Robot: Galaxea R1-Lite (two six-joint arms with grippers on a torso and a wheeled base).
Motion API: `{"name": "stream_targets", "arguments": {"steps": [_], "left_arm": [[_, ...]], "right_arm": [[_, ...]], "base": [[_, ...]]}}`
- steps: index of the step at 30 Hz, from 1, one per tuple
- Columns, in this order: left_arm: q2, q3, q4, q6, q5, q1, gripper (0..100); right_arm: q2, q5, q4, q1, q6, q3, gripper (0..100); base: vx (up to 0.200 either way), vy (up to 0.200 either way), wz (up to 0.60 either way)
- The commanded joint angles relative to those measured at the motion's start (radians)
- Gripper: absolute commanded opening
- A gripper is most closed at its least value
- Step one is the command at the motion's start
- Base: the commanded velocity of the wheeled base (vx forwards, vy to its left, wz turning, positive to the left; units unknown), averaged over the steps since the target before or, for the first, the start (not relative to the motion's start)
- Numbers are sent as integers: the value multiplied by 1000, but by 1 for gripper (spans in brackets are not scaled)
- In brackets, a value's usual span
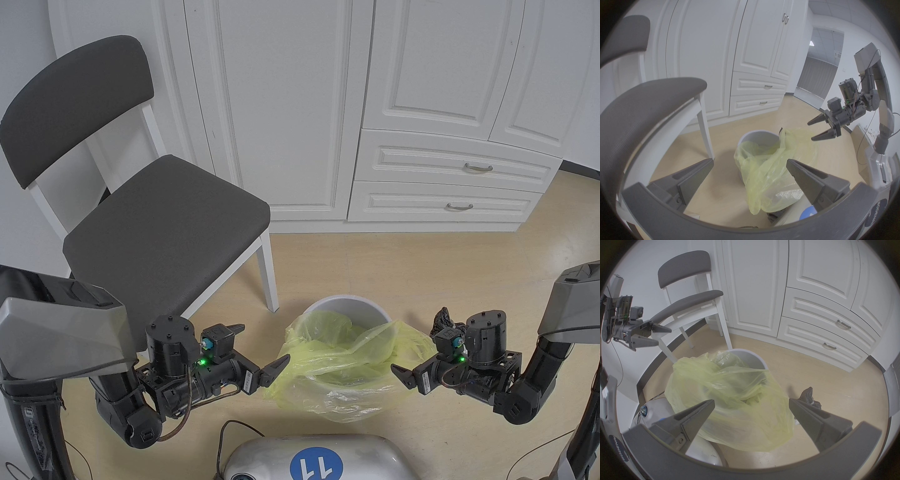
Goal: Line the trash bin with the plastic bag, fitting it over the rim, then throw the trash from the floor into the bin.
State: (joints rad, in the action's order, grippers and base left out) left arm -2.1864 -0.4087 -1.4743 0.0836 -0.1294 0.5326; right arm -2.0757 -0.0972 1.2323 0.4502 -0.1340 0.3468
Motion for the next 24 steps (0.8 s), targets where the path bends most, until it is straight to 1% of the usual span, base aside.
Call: {"name": "stream_targets", "arguments": {"steps": [1,18,24], "left_arm": [[5,25,-51,8,2,1,100],[39,28,-57,10,13,-2,100],[88,65,-57,7,25,-9,100]], "right_arm": [[8,-1,9,7,-1,-9,100],[11,-7,9,-5,-6,9,100],[49,-7,9,-8,-6,-2,100]], "base": [[0,0,0],[0,0,0],[0,0,0]]}}
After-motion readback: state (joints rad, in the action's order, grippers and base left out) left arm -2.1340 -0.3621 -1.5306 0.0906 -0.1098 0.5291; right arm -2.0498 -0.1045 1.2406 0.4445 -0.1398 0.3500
